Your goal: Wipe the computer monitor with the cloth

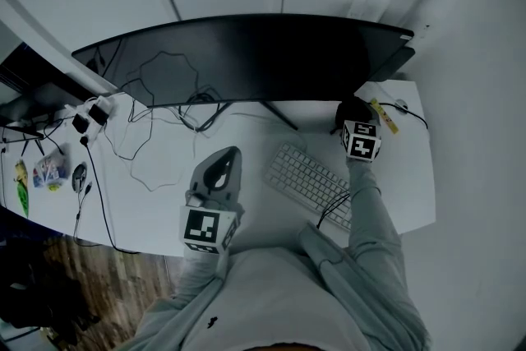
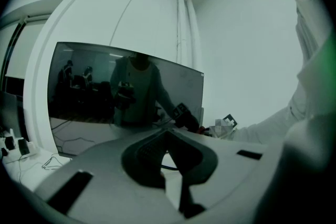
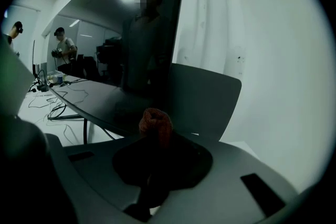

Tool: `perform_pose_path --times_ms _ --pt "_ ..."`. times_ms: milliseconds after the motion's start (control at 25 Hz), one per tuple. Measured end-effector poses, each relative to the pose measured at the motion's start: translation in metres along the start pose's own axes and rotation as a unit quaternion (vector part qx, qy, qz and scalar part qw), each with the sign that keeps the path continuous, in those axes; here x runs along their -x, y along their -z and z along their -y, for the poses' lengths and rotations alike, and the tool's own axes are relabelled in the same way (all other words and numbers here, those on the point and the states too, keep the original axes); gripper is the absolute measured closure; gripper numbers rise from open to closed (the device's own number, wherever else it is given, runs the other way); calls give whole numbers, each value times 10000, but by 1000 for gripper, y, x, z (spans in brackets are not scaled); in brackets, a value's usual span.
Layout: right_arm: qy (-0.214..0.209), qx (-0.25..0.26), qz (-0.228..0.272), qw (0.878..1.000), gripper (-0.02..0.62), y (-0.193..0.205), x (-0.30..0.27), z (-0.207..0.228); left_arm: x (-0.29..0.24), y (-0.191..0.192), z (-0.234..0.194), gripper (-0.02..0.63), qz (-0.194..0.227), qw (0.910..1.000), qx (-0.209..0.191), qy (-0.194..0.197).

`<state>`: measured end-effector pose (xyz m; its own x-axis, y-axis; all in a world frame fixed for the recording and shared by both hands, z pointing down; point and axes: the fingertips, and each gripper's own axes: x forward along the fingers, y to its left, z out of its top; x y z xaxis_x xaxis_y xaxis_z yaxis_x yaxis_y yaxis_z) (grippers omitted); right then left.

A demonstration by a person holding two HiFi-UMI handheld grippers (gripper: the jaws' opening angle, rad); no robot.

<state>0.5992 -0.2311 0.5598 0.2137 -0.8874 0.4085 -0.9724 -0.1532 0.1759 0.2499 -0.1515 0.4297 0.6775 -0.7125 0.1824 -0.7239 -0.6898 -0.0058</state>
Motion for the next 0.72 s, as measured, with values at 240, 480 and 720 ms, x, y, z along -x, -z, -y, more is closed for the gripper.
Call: perform_pose_path --times_ms 240,480,720 --pt "149 12 435 9989 560 -39 15 9 8 -8 -2 584 106 9999 -45 16" --pt "275 26 863 9959 560 -77 37 18 17 -19 0 584 263 9996 -72 86" --pt "407 125 1344 9900 560 -120 62 28 23 -24 8 584 358 9991 -88 199"
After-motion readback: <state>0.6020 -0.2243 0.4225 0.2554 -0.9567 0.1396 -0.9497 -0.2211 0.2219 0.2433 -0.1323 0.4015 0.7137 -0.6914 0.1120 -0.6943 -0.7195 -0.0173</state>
